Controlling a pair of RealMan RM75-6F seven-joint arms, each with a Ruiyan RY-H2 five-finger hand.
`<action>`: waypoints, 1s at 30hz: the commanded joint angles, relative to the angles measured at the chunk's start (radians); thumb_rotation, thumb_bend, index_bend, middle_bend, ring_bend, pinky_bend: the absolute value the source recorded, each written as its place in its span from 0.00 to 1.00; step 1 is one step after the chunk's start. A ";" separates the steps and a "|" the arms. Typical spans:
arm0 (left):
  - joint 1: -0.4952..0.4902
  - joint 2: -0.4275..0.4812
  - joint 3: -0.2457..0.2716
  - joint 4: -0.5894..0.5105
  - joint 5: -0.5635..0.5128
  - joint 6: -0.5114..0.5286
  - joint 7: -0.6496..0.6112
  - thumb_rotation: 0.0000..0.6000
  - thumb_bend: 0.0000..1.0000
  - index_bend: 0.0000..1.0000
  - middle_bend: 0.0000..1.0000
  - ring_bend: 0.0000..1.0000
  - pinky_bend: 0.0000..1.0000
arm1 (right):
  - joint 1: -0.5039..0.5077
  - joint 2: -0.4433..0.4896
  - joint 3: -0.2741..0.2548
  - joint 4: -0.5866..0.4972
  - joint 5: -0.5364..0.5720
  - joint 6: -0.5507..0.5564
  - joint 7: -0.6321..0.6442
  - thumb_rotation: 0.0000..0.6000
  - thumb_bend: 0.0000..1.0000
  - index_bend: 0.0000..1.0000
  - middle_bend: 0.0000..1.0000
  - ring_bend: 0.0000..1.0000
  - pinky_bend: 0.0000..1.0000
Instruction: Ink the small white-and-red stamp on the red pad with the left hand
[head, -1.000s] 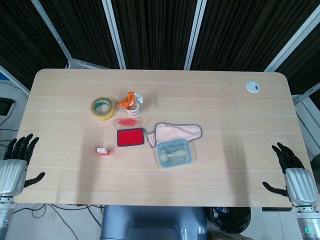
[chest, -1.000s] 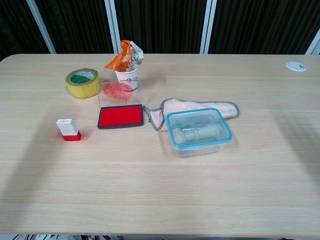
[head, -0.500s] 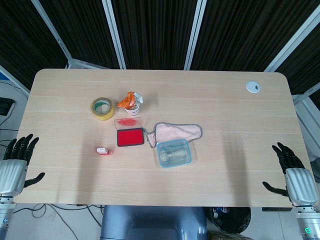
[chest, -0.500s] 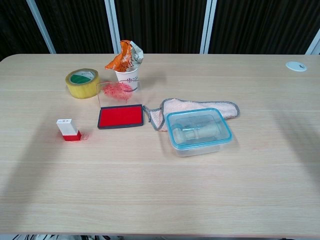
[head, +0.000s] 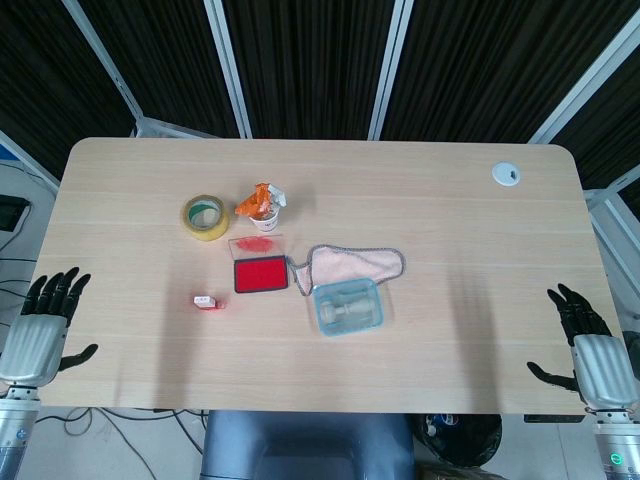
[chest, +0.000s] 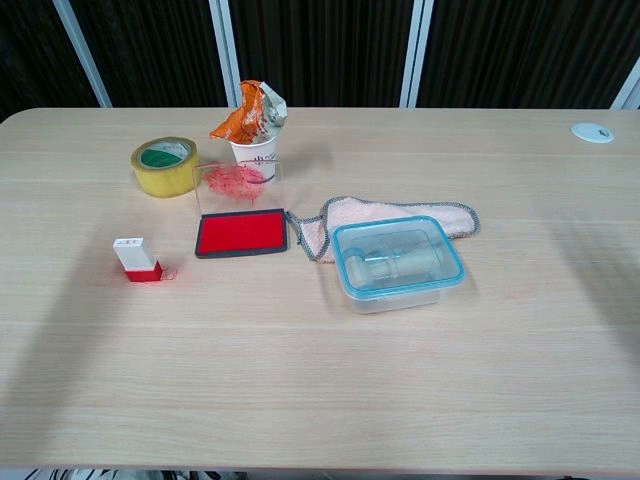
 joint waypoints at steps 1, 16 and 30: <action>-0.036 0.006 -0.022 -0.031 -0.028 -0.046 0.035 1.00 0.00 0.00 0.00 0.00 0.01 | 0.001 0.001 0.001 0.000 0.002 -0.003 0.003 1.00 0.07 0.00 0.00 0.00 0.18; -0.266 -0.153 -0.124 -0.034 -0.372 -0.328 0.331 1.00 0.10 0.09 0.03 0.00 0.06 | 0.003 0.009 0.001 -0.009 0.011 -0.017 0.027 1.00 0.07 0.00 0.00 0.00 0.18; -0.410 -0.303 -0.140 0.074 -0.535 -0.388 0.493 1.00 0.16 0.22 0.18 0.00 0.11 | 0.005 0.016 0.001 -0.013 0.014 -0.024 0.049 1.00 0.07 0.00 0.00 0.00 0.18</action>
